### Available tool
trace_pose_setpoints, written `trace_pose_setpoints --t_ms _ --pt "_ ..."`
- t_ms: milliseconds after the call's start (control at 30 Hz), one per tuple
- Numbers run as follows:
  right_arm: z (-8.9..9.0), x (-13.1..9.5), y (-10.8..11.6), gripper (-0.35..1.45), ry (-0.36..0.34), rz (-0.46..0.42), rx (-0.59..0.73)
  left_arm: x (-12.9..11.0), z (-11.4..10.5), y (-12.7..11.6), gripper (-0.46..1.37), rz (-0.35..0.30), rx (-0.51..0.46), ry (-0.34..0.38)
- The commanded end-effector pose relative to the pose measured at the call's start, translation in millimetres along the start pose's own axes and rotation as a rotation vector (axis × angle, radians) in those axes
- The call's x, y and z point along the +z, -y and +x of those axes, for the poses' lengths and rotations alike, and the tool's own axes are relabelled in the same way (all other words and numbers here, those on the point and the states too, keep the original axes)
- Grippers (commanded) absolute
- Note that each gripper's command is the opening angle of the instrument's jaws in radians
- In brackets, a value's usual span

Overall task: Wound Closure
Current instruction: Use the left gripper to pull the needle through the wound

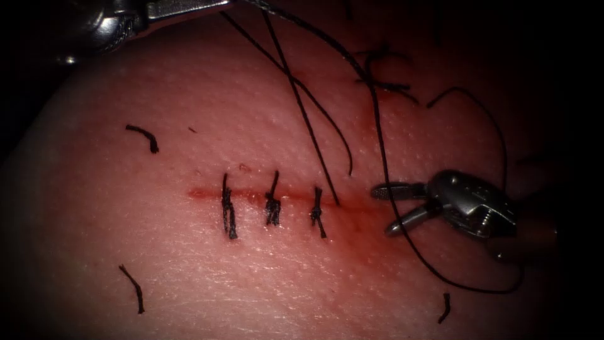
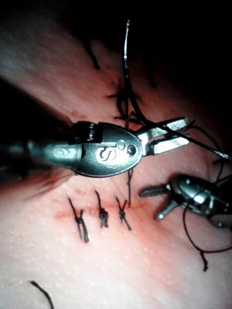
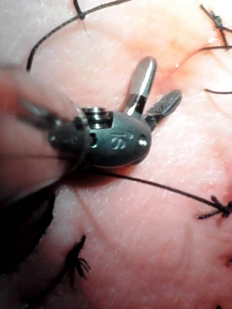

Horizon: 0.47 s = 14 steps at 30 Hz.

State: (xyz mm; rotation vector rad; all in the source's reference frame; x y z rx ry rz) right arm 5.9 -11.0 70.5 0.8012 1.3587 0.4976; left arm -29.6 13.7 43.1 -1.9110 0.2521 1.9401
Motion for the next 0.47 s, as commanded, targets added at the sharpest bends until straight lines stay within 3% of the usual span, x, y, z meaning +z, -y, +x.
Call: trace_pose_setpoints --t_ms 33,467 --pt "0.0 0.0 0.0 0.41 0.0 -0.002 0.001 0.0 -0.2 -0.1 -0.35 -0.005 0.002 -0.001" --pt "0.2 0.0 0.2 0.41 -0.001 -0.002 0.003 -0.2 -0.1 -0.5 -0.35 -0.006 0.005 -0.004"
